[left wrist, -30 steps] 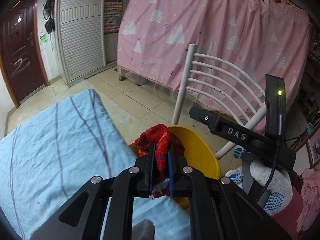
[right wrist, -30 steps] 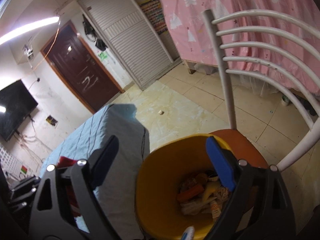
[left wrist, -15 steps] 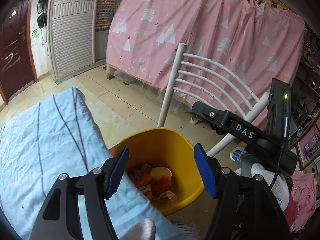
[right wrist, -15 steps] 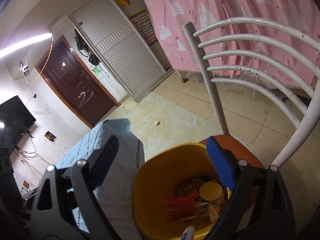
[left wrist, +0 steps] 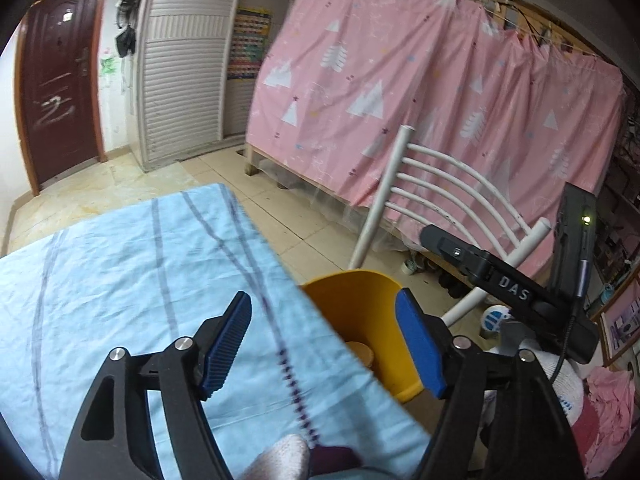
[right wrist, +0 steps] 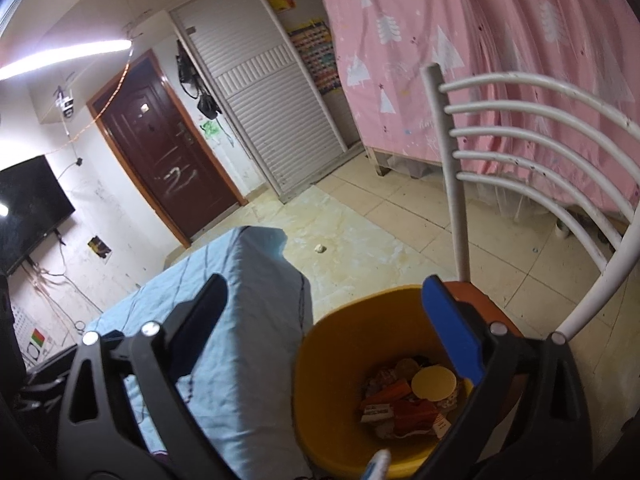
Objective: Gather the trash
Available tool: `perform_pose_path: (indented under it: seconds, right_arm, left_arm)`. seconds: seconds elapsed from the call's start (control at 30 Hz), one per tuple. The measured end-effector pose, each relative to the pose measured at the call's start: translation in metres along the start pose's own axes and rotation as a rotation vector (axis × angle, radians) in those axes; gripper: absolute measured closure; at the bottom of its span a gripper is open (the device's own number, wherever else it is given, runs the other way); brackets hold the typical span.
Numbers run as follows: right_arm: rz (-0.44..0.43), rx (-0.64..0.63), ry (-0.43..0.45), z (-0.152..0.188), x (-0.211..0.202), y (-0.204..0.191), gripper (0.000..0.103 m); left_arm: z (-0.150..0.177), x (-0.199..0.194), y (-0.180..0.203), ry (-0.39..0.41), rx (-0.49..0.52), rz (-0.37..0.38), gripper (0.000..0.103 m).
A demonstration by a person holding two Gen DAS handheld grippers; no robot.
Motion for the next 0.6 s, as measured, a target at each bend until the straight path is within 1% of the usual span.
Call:
perform_pose_path:
  seconds: [0.07, 0.2, 0.33, 0.43, 0.6]
  right_arm:
    - [-0.006, -0.018, 0.002, -0.001, 0.0, -0.011, 0.007]
    - [-0.026, -0.066, -0.004, 0.003, 0.003, -0.038, 0.006]
    - [-0.05, -0.123, -0.026, 0.014, 0.01, -0.069, 0.006]
    - [-0.066, -0.157, -0.044, 0.021, 0.017, -0.088, 0.006]
    - [-0.09, -0.201, -0.07, 0.034, 0.027, -0.117, 0.006]
  left_arm:
    - [0.0, -0.009, -0.013, 0.018, -0.013, -0.019, 0.033]
    - [0.001, -0.027, -0.038, 0.059, -0.037, -0.075, 0.031]
    - [0.004, -0.044, -0.069, 0.1, -0.063, -0.165, 0.03]
    - [0.009, -0.052, -0.091, 0.111, -0.082, -0.25, 0.028]
    - [0.013, -0.067, -0.122, 0.13, -0.114, -0.323, 0.028]
Point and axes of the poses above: each gripper's, at about its wrist camera, not at the fingertips, and x roughly the way its jaws point, y to its right, z to its underside, the point moved 6 cm from there along x, roughly the way its jaws point, and after that the axes turned 8 degrees about -z, right-handed, at the moved point
